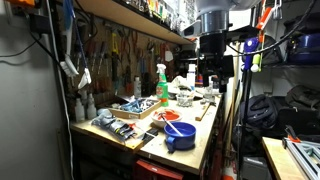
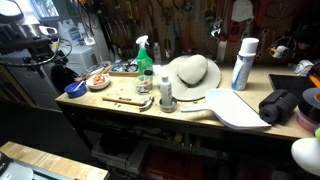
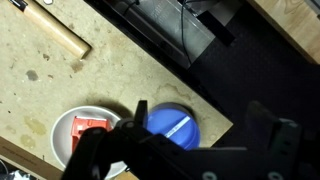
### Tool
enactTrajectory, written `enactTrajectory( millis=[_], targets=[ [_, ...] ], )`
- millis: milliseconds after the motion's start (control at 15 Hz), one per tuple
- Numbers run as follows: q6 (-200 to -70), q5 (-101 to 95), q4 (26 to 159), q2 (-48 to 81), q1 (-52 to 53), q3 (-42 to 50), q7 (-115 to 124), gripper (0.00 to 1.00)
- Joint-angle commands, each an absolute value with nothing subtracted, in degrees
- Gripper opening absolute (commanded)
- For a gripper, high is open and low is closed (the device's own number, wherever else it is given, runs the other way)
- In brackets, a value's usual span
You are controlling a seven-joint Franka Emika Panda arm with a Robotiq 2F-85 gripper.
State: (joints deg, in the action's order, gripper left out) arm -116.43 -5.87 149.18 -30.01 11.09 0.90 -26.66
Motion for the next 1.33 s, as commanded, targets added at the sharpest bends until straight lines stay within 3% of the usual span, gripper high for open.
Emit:
enactTrajectory(
  millis=[0,800,1267],
  targets=[
    [-118.3,-4.8,148.9,-26.4,8.7,-0.6,-17.7,1.00],
    [-122.2,-2.1,146.8,-20.8,3.8,0.6,-9.2,1.00],
    [-136.6,-1.4,150.7,-14.7,2.3,-2.8,8.6,1.00]
  ],
)
